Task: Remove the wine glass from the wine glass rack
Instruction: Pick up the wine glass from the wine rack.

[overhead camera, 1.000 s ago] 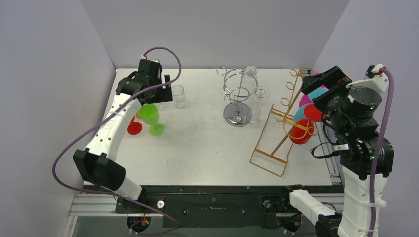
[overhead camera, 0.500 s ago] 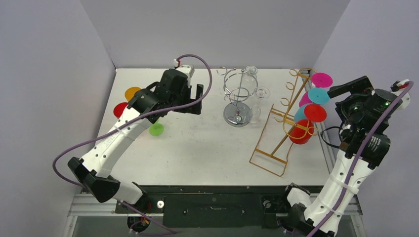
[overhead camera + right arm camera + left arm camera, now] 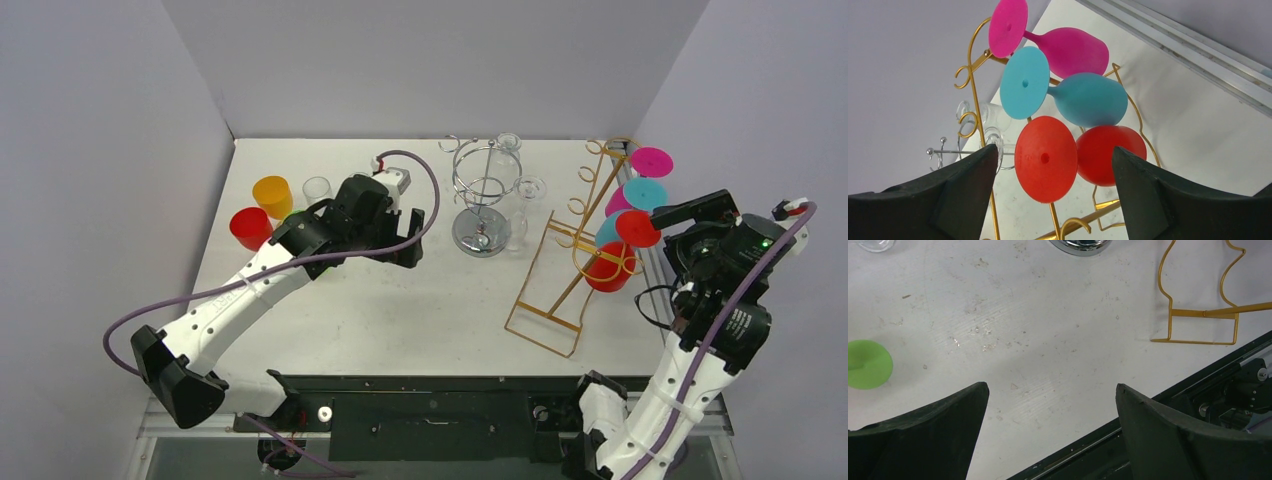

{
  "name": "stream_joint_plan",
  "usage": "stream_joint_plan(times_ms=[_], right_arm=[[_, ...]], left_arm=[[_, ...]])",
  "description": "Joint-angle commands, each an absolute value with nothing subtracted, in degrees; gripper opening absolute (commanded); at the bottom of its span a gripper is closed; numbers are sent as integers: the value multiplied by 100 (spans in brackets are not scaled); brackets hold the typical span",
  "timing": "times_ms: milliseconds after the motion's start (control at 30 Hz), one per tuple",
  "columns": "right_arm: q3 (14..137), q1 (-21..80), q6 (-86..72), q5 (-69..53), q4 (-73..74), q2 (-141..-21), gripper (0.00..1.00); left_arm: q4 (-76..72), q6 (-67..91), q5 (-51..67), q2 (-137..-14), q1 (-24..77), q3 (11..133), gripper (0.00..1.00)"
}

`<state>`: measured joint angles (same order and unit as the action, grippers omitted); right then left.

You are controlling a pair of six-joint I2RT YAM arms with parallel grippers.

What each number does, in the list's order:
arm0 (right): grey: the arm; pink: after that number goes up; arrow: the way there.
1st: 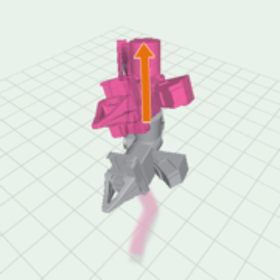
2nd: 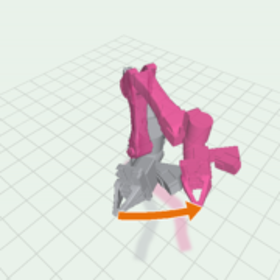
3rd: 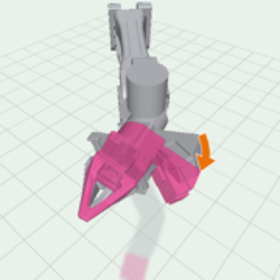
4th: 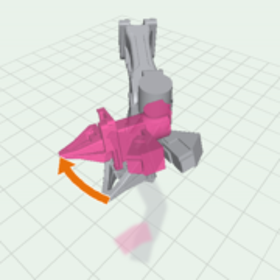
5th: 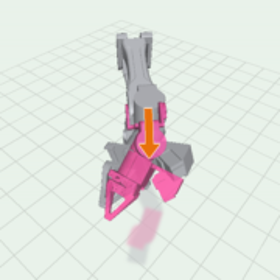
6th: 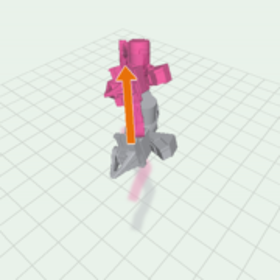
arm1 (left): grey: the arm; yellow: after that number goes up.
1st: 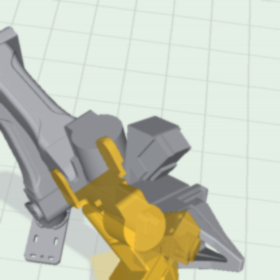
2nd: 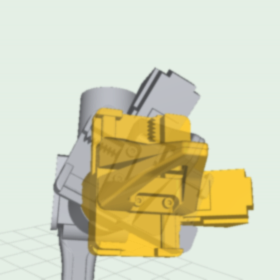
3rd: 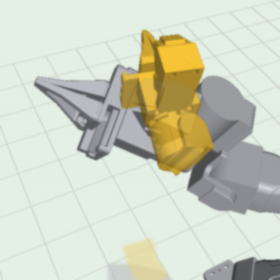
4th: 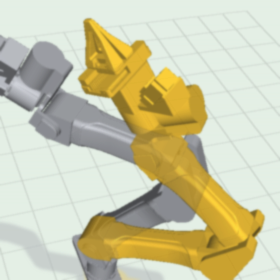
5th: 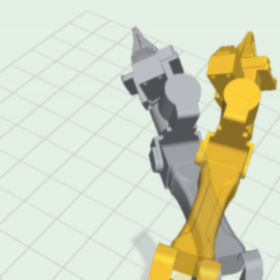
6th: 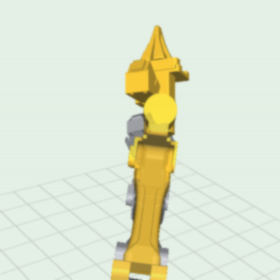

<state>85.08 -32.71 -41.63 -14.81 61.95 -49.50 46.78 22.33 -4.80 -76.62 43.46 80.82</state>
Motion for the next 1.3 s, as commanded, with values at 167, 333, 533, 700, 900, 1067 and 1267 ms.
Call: stream_joint_plan(times_ms=[167,333,533,700,900,1067,1267], right_arm=[[8272,-3317,-4177,-1240,6613,-4459,60],[7990,-3317,-4287,-1325,6428,-4368,56],[7827,-3324,-4462,-1727,5966,-4429,53],[7721,-3331,-4612,-1921,5668,-4521,41],[7581,-3327,-4702,-1993,5508,-4594,32],[7512,-3331,-4715,-1973,5450,-4595,22],[7473,-3327,-4695,-1916,5460,-4610,9]], left_arm=[[4031,2268,182,-7340,4358,7787,96],[3937,2268,284,-7219,4357,7568,96],[3890,2259,313,-7143,4356,7491,96],[3866,2259,328,-7133,4359,7443,96],[3852,2242,307,-7141,4358,7428,96],[3849,2242,303,-7159,4349,7421,96],[3835,2241,299,-7180,4340,7409,96]])
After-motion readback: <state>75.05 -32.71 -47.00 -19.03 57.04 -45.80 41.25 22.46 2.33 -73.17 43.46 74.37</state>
